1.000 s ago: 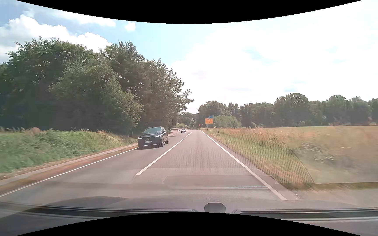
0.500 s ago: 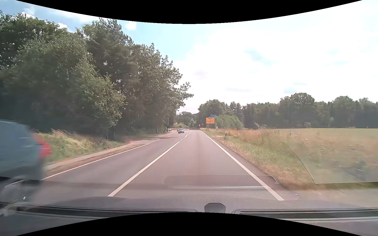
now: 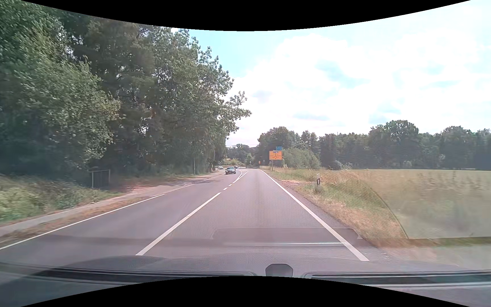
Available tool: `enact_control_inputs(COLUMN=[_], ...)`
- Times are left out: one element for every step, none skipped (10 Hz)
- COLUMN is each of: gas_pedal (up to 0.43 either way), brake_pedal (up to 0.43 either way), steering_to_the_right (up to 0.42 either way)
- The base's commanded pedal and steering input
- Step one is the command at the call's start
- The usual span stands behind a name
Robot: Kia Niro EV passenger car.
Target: Follow the waypoints while adhering to traffic rules and regulations
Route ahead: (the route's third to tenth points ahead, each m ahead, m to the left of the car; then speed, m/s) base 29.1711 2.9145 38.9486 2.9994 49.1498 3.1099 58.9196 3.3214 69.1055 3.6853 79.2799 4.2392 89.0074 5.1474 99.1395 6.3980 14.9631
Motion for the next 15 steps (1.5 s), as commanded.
enact_control_inputs(gas_pedal=[0.087, 0.087, 0.087, 0.087, 0.087, 0.087, 0.087, 0.087, 0.087, 0.087, 0.087, 0.087, 0.087, 0.087, 0.087], brake_pedal=[0.0, 0.0, 0.0, 0.0, 0.0, 0.0, 0.0, 0.0, 0.0, 0.0, 0.0, 0.0, 0.0, 0.0, 0.0], steering_to_the_right=[-0.003, -0.003, -0.003, -0.004, -0.004, -0.003, -0.003, -0.004, -0.004, -0.003, -0.003, -0.004, -0.003, -0.003, -0.004])
